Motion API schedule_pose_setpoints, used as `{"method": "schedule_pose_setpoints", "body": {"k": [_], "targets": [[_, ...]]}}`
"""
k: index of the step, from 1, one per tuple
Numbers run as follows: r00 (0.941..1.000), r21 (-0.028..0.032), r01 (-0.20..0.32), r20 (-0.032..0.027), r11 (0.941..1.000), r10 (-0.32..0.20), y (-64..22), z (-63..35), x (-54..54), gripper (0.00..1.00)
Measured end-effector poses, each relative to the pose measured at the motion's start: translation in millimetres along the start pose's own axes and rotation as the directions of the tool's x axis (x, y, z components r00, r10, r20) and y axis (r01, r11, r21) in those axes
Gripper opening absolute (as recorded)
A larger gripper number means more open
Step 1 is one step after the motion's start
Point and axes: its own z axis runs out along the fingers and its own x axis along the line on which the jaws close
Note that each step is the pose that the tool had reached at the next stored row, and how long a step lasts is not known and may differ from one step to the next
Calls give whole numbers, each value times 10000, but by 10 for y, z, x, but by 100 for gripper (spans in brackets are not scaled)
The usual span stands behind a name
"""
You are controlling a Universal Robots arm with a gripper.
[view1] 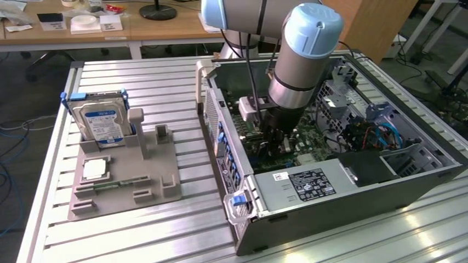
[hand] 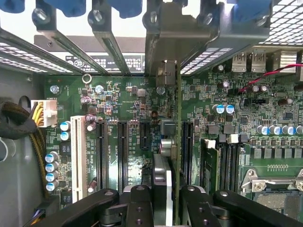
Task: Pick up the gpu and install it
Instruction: 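Insert the gpu into the slot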
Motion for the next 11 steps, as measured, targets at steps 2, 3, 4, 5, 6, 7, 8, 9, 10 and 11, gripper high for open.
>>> {"method": "schedule_pose_setpoints", "body": {"k": [2, 3, 4, 5, 6, 7, 8, 9, 10, 11], "targets": [[10000, 18, -1, 46, 10000, 1, -1, 3, -6, 29], [10000, 14, -2, 34, 10000, 2, -1, -17, -7, 29], [10000, 4, -1, 5, 10000, 1, 0, -46, -4, 33], [10000, 7, -1, 8, 10000, 1, 0, -66, -5, 33], [10000, 7, 0, 5, 10000, 0, 0, -91, -5, 33], [10000, 13, 2, 1, 10000, -2, -1, -124, -6, 33], [10000, 18, 3, 2, 10000, -3, -1, -161, -8, 33], [10000, 22, 3, 1, 10000, -3, -1, -200, -10, 33], [10000, 31, 2, 3, 10000, -2, 0, -237, -12, 33], [10000, 38, 2, 1, 10000, -2, 1, -277, -14, 33]]}}
